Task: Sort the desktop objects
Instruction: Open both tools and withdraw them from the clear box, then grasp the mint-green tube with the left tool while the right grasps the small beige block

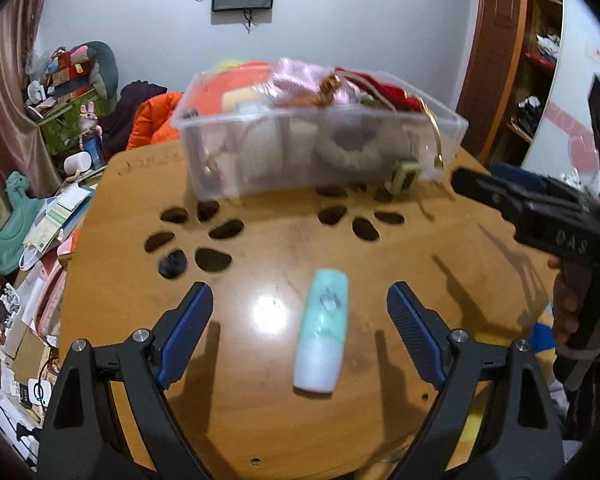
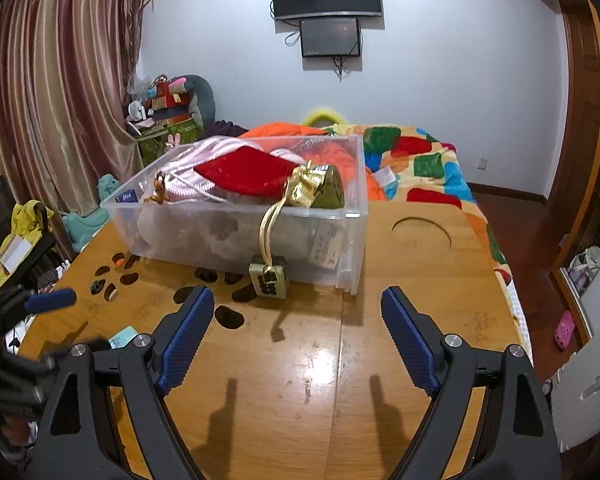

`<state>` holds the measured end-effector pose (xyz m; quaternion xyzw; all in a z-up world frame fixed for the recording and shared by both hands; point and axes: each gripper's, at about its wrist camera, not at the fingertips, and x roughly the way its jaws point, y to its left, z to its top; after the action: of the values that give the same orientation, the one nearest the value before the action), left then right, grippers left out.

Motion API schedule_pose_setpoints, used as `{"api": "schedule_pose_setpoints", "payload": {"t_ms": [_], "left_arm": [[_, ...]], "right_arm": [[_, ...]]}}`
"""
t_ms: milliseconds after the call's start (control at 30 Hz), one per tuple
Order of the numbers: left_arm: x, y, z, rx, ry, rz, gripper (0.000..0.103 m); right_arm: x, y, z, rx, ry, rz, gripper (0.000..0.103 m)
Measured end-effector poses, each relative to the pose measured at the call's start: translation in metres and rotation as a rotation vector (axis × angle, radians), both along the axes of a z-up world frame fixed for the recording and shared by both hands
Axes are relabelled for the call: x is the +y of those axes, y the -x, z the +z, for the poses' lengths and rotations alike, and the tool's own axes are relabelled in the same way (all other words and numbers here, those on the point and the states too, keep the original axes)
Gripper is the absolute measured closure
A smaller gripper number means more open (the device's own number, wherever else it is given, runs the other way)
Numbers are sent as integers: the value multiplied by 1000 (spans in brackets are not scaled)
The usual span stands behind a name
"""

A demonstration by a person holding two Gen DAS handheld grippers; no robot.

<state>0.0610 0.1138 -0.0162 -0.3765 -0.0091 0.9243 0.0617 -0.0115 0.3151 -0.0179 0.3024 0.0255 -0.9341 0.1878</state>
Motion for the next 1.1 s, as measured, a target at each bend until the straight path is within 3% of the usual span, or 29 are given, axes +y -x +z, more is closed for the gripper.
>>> {"api": "schedule_pose_setpoints", "payload": {"t_ms": [67,167,433,567,733,867,967,1100], "left_arm": [[2,-1,-4,-11,-6,-14,28],[3,-3,-8,-28,-39,-35,35],[1,-5,-9,-17,-36,-26,47],[7,-7,-11,6,38,-4,62],[11,-9,-12,31,83,0,66],[9,-8,-12,40,86,2,78],[5,-7,-12,38,73,9,79],[-2,-7,-11,28,37,17,79]], "right_arm": [[-3,2,-3,-14,5,5,19],[-10,9,-8,-40,17,14,20],[-33,26,-12,-36,-16,17,23],[-37,36,-17,-72,-6,20,39],[-41,44,-22,-99,-13,37,56],[-46,48,-25,-120,-26,51,69],[-46,52,-28,-142,-27,53,78],[-42,53,-29,-153,-3,55,80]]}}
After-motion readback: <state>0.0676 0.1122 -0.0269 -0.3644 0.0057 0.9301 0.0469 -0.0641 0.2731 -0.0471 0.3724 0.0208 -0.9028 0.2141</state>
